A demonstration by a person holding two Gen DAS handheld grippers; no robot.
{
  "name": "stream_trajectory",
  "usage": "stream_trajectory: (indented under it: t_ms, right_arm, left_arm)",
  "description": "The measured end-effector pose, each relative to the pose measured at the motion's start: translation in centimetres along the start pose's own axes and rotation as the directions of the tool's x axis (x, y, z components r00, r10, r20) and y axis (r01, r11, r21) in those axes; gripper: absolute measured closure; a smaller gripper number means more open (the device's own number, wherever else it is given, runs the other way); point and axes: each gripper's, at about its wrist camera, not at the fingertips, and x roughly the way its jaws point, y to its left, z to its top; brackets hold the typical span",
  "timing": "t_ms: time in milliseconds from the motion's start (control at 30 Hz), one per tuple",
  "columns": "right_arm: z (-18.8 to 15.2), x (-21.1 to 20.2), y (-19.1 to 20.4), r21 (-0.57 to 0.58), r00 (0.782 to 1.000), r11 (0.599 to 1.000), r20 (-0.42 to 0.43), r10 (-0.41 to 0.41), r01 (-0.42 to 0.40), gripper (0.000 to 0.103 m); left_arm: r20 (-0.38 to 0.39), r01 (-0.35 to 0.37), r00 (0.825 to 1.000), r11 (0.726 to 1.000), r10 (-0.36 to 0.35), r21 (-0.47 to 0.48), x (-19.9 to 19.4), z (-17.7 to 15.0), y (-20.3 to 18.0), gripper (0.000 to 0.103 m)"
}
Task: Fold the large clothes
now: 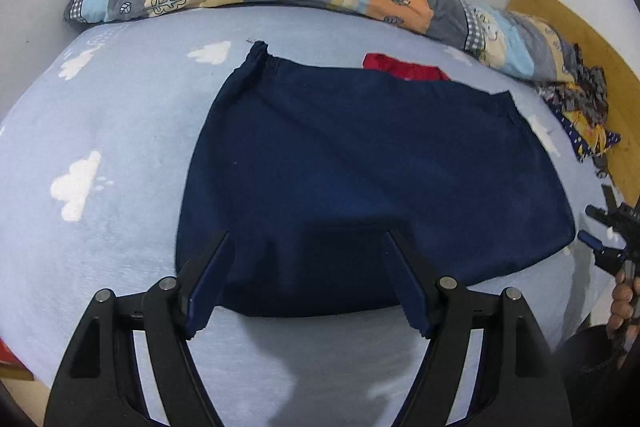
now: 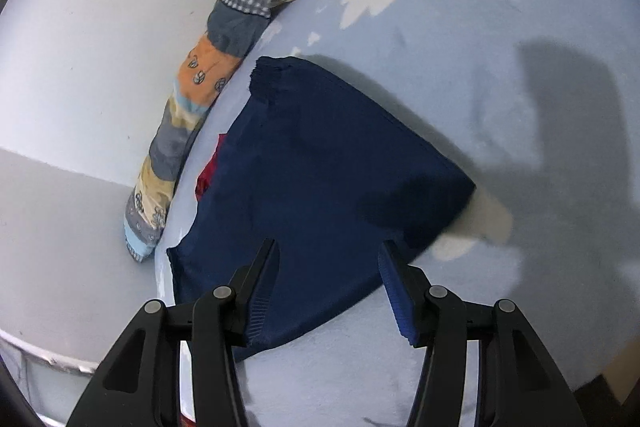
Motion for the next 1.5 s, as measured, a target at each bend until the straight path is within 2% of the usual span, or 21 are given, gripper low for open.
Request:
stream_trajectory:
  t_ms: [100, 167, 200, 267, 333, 400, 500, 667, 733, 833, 900, 933, 967, 1033, 1100, 1200, 1300, 1433, 1500]
  right_arm:
    - [0.1, -0.8, -0.7, 0.021, 0.999, 0.999, 0.013, 0.042, -0.042, 0.048]
    - [0.2, -1.4, -1.3, 0.037, 0.999, 0.999, 0.021, 0.036, -0.036, 0.048]
    - [0.2, -1.6, -1.8, 0.05, 1.0, 0.999, 0.024, 0.014, -0.015, 0.048]
    - [0.3, -1.6, -2.5, 0.071, 1.0, 0.997, 0.011, -0.014, 0.013, 0.048]
    - [0.3, -1.3, -3.0, 0.093, 0.999, 0.995, 0.001, -0.04, 0.04, 0.048]
    - [0.3, -0.9, -2.8, 0.079, 0.998, 0.995, -0.011, -0.055, 0.055, 0.048]
    - [0.2, 0.1, -2.5, 0.067, 0.995, 0.992, -0.025, -0.101, 0.102, 0.048]
    - [-0.2, 1.8, -3.6, 0.123, 0.994, 0.988, -0.065, -0.089, 0.096, 0.048]
    - [-0.2, 2.6, -3.8, 0.122, 0.994, 0.988, -0.068, -0.091, 0.099, 0.048]
    - [0.0, 3.5, -5.2, 0.203, 0.999, 0.979, -0.031, -0.025, 0.031, 0.048]
    - [0.4, 3.9, -5.6, 0.234, 1.0, 0.972, -0.002, 0.0, 0.001, 0.048]
    - [0.5, 4.2, -5.6, 0.239, 1.0, 0.971, 0.004, 0.017, -0.017, 0.048]
    - [0.6, 4.6, -5.4, 0.239, 0.999, 0.97, 0.001, 0.035, -0.034, 0.047]
    - [0.4, 5.7, -4.2, 0.206, 0.997, 0.976, -0.016, 0.082, -0.076, 0.047]
    - [0.1, 6.1, -2.7, 0.139, 0.995, 0.986, -0.025, 0.099, -0.095, 0.047]
    - [-0.1, 5.8, -1.5, 0.055, 0.998, 0.996, 0.005, 0.068, -0.068, 0.048]
    - [0.0, 6.5, -2.1, 0.086, 0.999, 0.995, 0.009, 0.043, -0.044, 0.052]
    - [0.7, 6.7, -2.5, 0.097, 0.998, 0.995, 0.06, 0.017, -0.023, 0.058]
    - [0.9, 7.1, -2.5, 0.098, 0.999, 0.995, 0.053, 0.011, -0.016, 0.068]
  left_arm:
    - [0.003, -0.021, 1.0, 1.0, 0.021, -0.002, -0.2, -0.1, -1.0, 0.028]
    - [-0.017, -0.025, 1.0, 0.999, 0.025, 0.023, -0.5, -0.1, -2.5, 0.028]
    - [-0.015, -0.016, 1.0, 0.999, 0.016, 0.034, -0.9, 0.0, -3.1, 0.028]
    - [0.048, 0.041, 0.998, 0.997, -0.044, 0.059, -1.7, -0.3, -4.4, 0.024]
    - [0.071, 0.057, 0.996, 0.995, -0.063, 0.08, -0.4, -0.9, -5.4, 0.022]
    - [-0.019, 0.032, 0.999, 0.994, -0.031, 0.103, 1.9, -0.6, -6.6, 0.022]
    - [-0.01, 0.07, 0.998, 0.991, -0.069, 0.115, 2.7, 0.3, -7.9, 0.022]
    - [-0.063, 0.098, 0.994, 0.99, -0.092, 0.097, 5.9, 0.8, -9.6, 0.022]
    - [-0.061, 0.093, 0.994, 0.991, -0.088, 0.094, 6.5, 0.8, -10.3, 0.022]
    - [-0.047, 0.123, 0.992, 0.989, -0.119, 0.086, 7.4, 0.1, -11.8, 0.022]
    - [-0.049, 0.132, 0.991, 0.985, -0.128, 0.114, 8.1, -0.6, -13.0, 0.022]
    - [-0.053, 0.09, 0.995, 0.983, -0.083, 0.159, 8.8, -1.2, -13.9, 0.022]
    - [-0.03, 0.013, 1.0, 0.974, -0.006, 0.225, 9.4, -1.7, -15.0, 0.021]
    - [0.023, -0.068, 0.998, 0.956, 0.064, 0.284, 9.6, -2.4, -16.0, 0.02]
    - [0.027, -0.072, 0.997, 0.962, 0.067, 0.262, 9.5, -2.4, -15.9, 0.02]
    - [0.025, -0.069, 0.998, 0.967, 0.065, 0.246, 9.5, -2.3, -15.7, 0.019]
    - [0.041, -0.083, 0.996, 0.966, 0.076, 0.243, 9.3, -2.6, -15.8, 0.018]
    - [0.044, -0.084, 0.996, 0.967, 0.076, 0.24, 9.4, -2.8, -15.8, 0.018]
    - [0.043, -0.084, 0.996, 0.966, 0.076, 0.244, 9.5, -2.7, -15.8, 0.017]
